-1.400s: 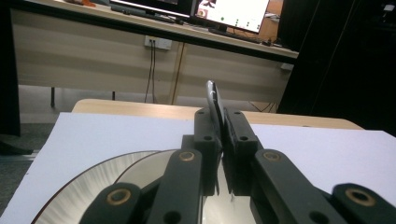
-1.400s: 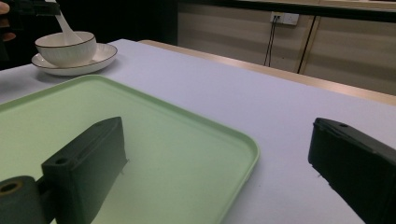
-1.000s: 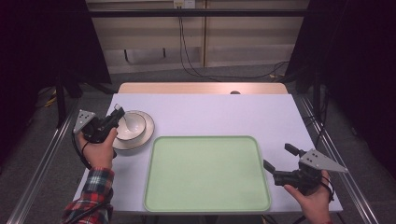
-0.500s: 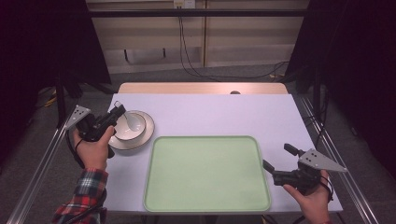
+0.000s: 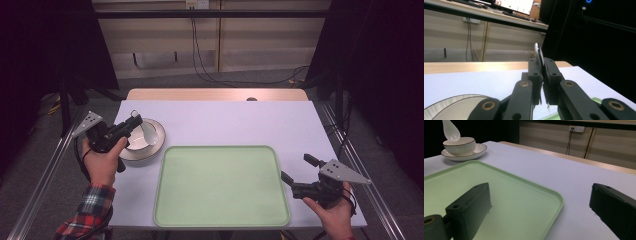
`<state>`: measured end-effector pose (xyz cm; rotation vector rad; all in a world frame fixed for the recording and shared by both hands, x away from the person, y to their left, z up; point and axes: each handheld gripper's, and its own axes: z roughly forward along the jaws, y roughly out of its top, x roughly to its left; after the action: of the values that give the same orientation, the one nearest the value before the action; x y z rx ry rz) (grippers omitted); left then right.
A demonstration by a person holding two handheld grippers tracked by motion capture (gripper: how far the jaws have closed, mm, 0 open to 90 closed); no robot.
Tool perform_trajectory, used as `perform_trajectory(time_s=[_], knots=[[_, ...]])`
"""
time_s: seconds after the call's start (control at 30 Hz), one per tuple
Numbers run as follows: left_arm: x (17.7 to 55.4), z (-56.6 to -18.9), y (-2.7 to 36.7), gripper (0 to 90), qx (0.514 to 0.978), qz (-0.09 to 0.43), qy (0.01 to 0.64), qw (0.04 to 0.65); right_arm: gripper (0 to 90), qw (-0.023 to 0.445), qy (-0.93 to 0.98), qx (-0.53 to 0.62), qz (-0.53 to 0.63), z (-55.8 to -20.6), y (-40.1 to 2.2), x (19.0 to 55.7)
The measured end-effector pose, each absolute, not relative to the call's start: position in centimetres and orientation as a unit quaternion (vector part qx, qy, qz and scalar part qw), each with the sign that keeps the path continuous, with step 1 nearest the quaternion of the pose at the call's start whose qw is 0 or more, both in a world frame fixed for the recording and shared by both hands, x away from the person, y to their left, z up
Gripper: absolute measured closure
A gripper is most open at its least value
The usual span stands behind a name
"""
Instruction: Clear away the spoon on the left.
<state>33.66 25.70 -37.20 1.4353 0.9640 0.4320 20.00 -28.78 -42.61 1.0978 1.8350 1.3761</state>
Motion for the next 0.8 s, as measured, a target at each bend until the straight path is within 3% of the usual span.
perform_trajectory(time_s=[0.8], knots=[[32.1,-38.0,23.5,85.5,0.669,0.142,0.386,0.62,3.2,0.299,0.688,0.412,0.517,-42.6,-28.8,20.0]])
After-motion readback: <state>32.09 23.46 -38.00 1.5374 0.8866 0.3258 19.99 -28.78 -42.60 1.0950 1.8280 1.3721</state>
